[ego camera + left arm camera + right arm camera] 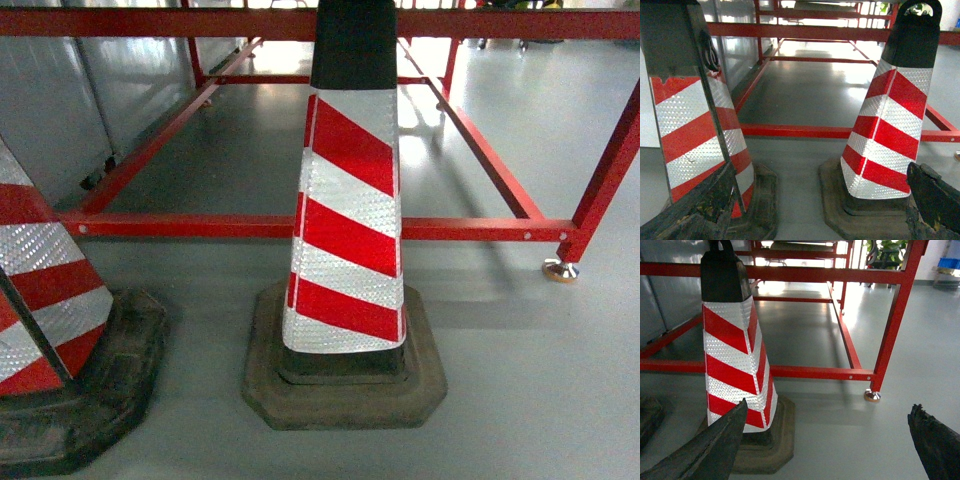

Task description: Sort blue parts and orange caps into right shelf containers

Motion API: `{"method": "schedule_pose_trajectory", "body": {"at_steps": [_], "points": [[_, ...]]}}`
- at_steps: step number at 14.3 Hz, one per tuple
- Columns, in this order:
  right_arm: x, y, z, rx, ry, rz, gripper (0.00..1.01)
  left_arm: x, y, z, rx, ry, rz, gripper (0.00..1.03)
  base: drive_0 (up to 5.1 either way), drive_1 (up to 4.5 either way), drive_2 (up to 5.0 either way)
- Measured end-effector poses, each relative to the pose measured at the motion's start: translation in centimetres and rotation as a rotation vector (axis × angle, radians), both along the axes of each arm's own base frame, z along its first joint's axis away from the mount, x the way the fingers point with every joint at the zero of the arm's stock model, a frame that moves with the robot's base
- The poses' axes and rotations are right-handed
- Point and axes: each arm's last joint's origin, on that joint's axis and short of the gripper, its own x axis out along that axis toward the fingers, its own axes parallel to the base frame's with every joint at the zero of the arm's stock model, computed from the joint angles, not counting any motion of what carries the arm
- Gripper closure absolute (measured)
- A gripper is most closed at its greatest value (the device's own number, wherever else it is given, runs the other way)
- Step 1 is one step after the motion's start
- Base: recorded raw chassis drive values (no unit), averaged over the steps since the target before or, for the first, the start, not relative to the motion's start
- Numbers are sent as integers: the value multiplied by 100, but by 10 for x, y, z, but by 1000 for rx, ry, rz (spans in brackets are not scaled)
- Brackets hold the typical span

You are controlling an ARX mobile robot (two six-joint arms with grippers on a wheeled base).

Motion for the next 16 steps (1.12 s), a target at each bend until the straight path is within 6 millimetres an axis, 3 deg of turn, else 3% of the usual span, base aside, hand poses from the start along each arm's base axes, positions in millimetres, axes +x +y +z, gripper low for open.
{"method": "schedule_pose_trajectory", "body": {"at_steps": [16], "points": [[0,0,0,8,-1,-1,3,0,0,0,10,0,0,5,0,0,0]]}}
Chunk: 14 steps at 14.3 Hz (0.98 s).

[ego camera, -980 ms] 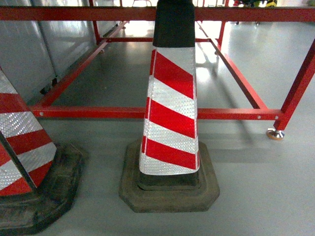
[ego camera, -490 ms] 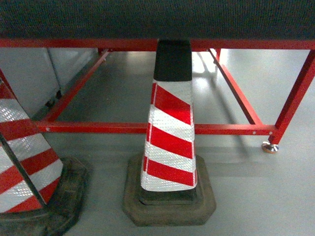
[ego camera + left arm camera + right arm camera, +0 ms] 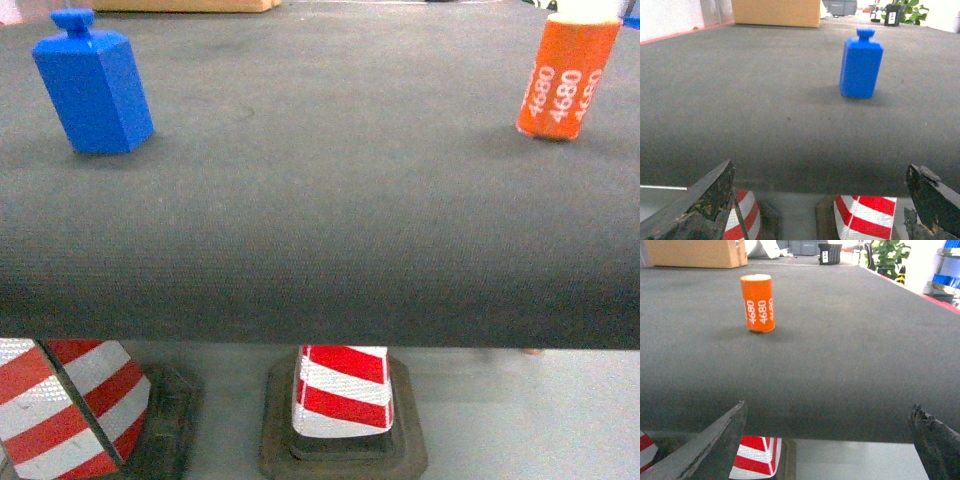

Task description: Sort blue parts and orange caps into right shelf containers

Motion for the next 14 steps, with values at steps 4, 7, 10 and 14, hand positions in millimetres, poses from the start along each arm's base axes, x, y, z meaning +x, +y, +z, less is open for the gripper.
{"method": "schedule_pose_trajectory", "body": {"at_steps": [4,7,10,14], "points": [[0,0,0,-1,0,0,3,0,0,0,0,-1,0,5,0,0,0],[0,0,0,-1,0,0,3,0,0,0,0,0,0,5,0,0,0],[0,0,0,0,-4,0,3,0,0,0,0,-4,0,5,0,0,0],[0,0,0,0,0,0,3,0,0,0,0,0,0,5,0,0,0]]}}
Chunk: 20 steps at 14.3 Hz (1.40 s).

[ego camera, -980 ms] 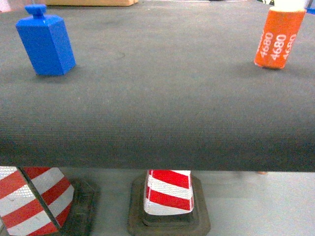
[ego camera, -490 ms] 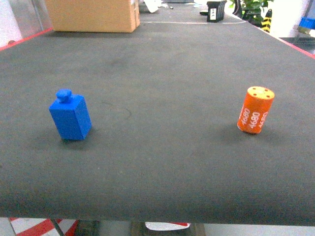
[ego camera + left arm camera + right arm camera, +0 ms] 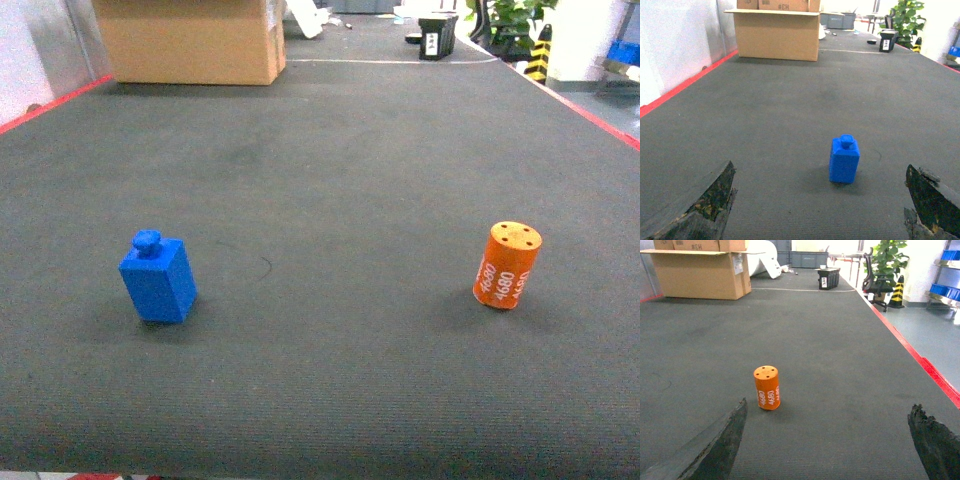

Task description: Sort blue parts and orange caps into right shelf containers

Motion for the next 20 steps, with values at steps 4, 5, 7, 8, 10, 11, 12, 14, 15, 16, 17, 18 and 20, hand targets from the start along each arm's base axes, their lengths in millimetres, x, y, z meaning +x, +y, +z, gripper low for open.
{"method": "schedule_pose_trajectory", "body": {"at_steps": [4,5,7,8,10,11,12,14,15,16,17,18,20], "points": [[0,0,0,0,0,0,3,0,0,0,0,0,0,5,0,0,0],[0,0,0,0,0,0,3,0,0,0,0,0,0,5,0,0,0],[0,0,0,0,0,0,3,0,0,0,0,0,0,5,0,0,0],[0,0,0,0,0,0,3,0,0,0,0,0,0,5,0,0,0],[0,0,0,0,0,0,3,0,0,0,0,0,0,5,0,0,0],[0,0,0,0,0,0,3,0,0,0,0,0,0,5,0,0,0],[0,0,0,0,0,0,3,0,0,0,0,0,0,5,0,0,0],[0,0,0,0,0,0,3,0,0,0,0,0,0,5,0,0,0],[0,0,0,0,0,0,3,0,0,0,0,0,0,5,0,0,0],[0,0,0,0,0,0,3,0,0,0,0,0,0,5,0,0,0],[0,0,0,0,0,0,3,0,0,0,0,0,0,5,0,0,0],[0,0,0,0,0,0,3,0,0,0,0,0,0,5,0,0,0],[0,0,0,0,0,0,3,0,0,0,0,0,0,5,0,0,0]]}}
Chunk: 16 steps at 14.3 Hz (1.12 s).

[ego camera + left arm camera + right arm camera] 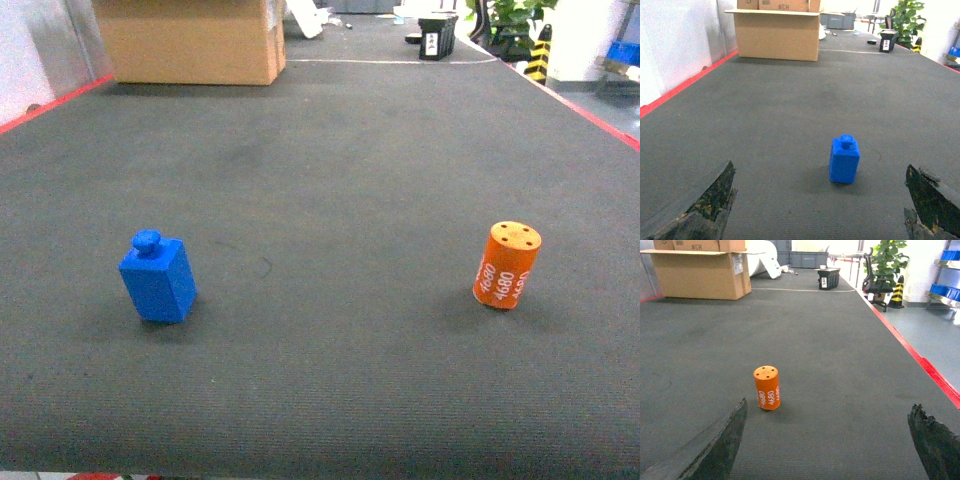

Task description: Sort blue parts and orange caps into right shelf containers

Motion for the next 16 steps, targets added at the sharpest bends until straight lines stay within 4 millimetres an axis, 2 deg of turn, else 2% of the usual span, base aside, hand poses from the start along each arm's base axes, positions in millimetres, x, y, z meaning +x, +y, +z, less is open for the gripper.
{"method": "schedule_pose_trajectory", "body": {"at_steps": [9,10,11,13,15,16], "points": [[0,0,0,0,0,0,3,0,0,0,0,0,0,5,0,0,0],[1,1,-2,17,54,-59,3,1,-1,-1,-26,41,65,5,0,0,0],[11,10,-1,29,96,-119,3,11,-8,-1,-50,64,127,5,0,0,0],[42,28,19,49,52,-109,3,42,-17,8,-58,43,150,5,0,0,0],[89,42,36,63,29,-33,3,93,-26,30,-49,-29,91,5,0,0,0],[122,52,33,53,69,-7,3,123,-30,28,-40,-15,84,5,0,0,0]]}}
